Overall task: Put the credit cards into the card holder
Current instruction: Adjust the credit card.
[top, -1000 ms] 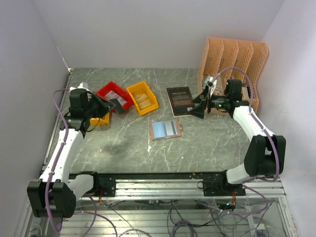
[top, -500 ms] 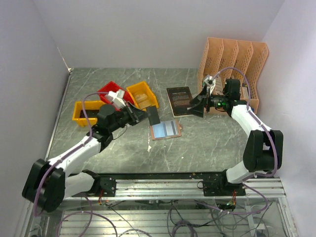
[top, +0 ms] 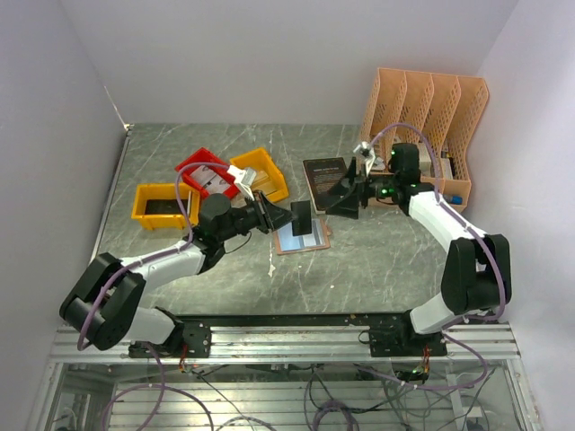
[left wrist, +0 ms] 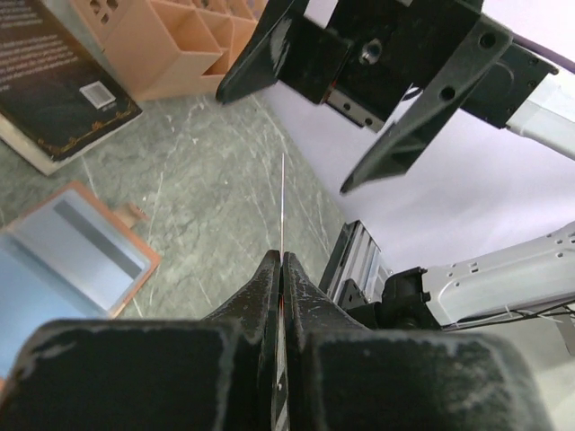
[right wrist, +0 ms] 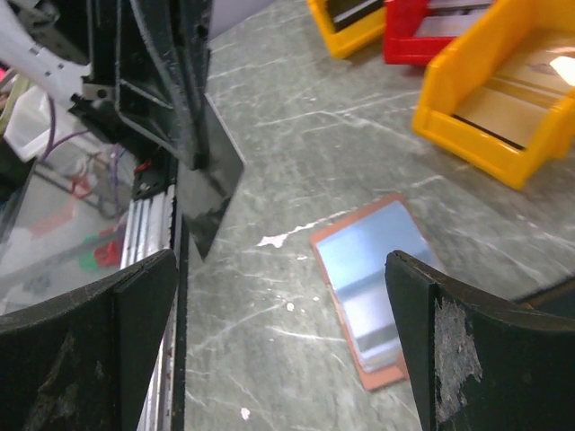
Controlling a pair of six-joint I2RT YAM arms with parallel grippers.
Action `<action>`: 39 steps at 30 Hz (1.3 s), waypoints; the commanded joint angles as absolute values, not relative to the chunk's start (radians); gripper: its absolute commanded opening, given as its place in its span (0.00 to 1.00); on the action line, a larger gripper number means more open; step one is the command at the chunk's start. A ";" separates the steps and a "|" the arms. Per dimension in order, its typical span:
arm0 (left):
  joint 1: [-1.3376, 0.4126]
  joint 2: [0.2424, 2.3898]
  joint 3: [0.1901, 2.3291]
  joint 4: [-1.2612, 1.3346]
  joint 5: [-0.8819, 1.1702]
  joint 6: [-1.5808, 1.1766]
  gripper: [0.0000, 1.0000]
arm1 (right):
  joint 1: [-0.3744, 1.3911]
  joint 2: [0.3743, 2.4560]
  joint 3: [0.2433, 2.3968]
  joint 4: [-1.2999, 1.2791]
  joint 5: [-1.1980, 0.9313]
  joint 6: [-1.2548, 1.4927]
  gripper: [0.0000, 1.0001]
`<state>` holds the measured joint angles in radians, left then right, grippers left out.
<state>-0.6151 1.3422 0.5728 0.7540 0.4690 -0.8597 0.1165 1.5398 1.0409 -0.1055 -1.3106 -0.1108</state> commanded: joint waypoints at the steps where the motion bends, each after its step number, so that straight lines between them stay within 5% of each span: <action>1: -0.623 1.333 0.571 0.918 0.493 -0.789 0.07 | 0.208 1.541 1.024 -0.061 -1.338 -0.103 1.00; 8: -0.623 1.286 0.592 0.944 0.453 -0.759 0.07 | 0.279 1.515 0.915 0.264 -1.351 0.210 0.97; 13: -0.623 1.299 0.593 1.029 0.476 -0.802 0.07 | 0.298 1.520 0.900 0.398 -1.365 0.353 0.84; 25: -0.623 1.321 0.601 1.033 0.493 -0.811 0.07 | 0.332 1.520 0.850 0.718 -1.417 0.629 0.18; 28: -0.623 1.319 0.603 1.005 0.501 -0.799 0.13 | 0.339 1.524 0.864 0.686 -1.437 0.601 0.00; 36: -0.529 1.245 0.665 0.750 0.689 -0.734 0.48 | 0.340 1.545 1.051 0.003 -1.461 -0.011 0.00; 39: -0.469 1.224 0.712 0.618 0.778 -0.693 0.50 | 0.342 1.571 1.090 -0.139 -1.467 -0.121 0.00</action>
